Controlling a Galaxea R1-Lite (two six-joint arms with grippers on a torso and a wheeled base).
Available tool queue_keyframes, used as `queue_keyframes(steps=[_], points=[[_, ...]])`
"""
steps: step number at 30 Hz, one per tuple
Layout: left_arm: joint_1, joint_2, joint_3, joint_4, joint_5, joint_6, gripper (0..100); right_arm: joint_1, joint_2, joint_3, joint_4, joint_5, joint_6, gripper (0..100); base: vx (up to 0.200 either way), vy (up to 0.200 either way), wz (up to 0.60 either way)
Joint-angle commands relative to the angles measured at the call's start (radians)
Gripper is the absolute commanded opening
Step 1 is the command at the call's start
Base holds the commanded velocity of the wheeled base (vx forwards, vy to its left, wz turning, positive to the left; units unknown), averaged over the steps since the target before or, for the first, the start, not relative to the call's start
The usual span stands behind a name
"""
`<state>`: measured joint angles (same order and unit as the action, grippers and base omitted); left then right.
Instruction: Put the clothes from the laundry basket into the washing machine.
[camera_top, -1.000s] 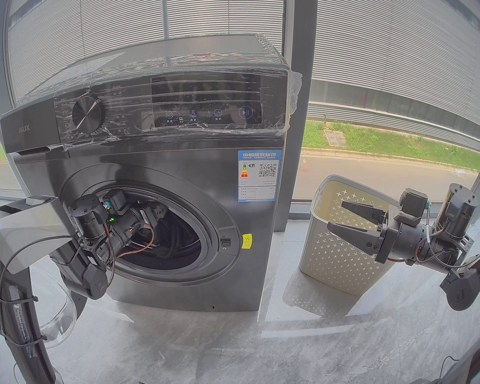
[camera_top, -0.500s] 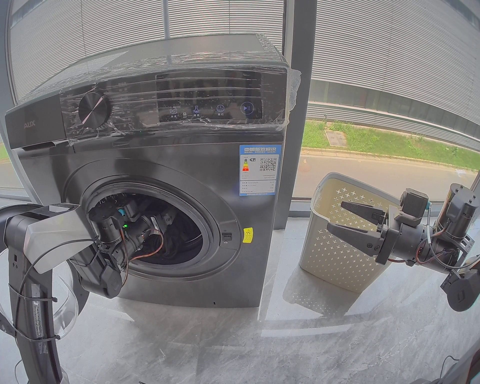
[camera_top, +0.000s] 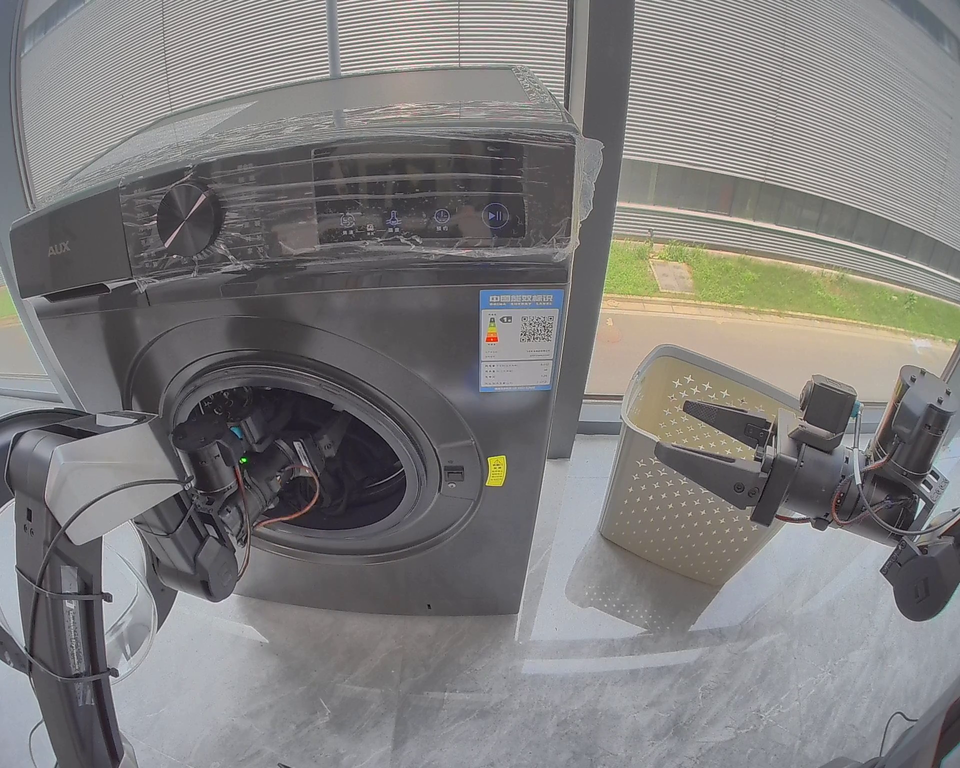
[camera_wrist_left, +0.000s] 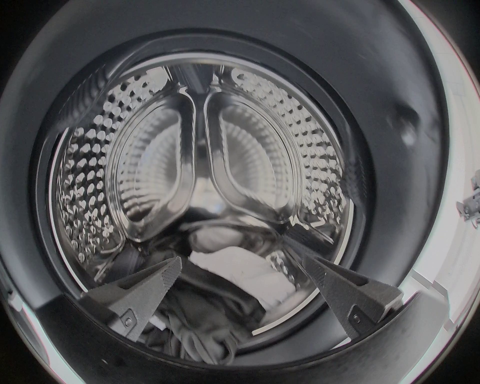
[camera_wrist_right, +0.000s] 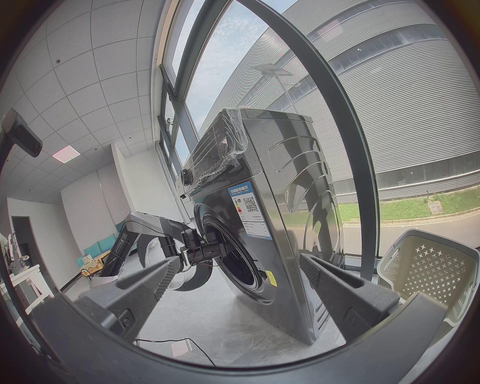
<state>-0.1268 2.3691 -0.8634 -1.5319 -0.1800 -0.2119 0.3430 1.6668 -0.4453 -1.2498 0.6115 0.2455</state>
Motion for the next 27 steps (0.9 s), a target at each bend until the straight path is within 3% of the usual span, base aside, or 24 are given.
queue_keyframes(steps=[1, 3, 7, 8, 18, 19, 23, 27], points=[[0.015, 0.028, -0.091, 0.007, 0.042, -0.02, 100, 0.001, -0.001, 0.005, 0.0, 0.001, 0.0, 100, 0.0, 0.0, 0.0], [0.01, 0.021, -0.059, 0.003, 0.043, -0.02, 100, 0.001, -0.002, 0.005, -0.002, 0.001, 0.0, 100, 0.0, 0.0, 0.0], [-0.024, -0.07, 0.149, 0.003, 0.047, -0.021, 100, -0.001, -0.004, 0.005, 0.0, 0.001, 0.0, 100, 0.0, 0.0, 0.0], [-0.03, -0.128, 0.247, 0.001, 0.048, -0.023, 100, -0.001, -0.006, 0.005, 0.0, 0.001, 0.0, 100, 0.0, 0.0, 0.0], [-0.027, -0.544, 0.653, 0.006, 0.036, -0.02, 100, -0.007, -0.016, 0.004, 0.0, 0.002, 0.0, 100, 0.0, 0.0, 0.0], [-0.027, -0.627, 0.742, 0.007, 0.034, -0.021, 100, -0.007, -0.018, 0.0, 0.0, 0.002, 0.0, 100, 0.0, 0.0, 0.0], [-0.031, -0.781, 0.863, 0.018, 0.033, -0.018, 100, -0.006, -0.036, 0.005, 0.0, 0.002, 0.0, 100, 0.0, 0.0, 0.0], [-0.031, -0.874, 0.863, 0.042, 0.024, -0.015, 100, -0.004, -0.047, 0.01, 0.0, 0.002, 0.0, 100, 0.0, 0.0, 0.0]])
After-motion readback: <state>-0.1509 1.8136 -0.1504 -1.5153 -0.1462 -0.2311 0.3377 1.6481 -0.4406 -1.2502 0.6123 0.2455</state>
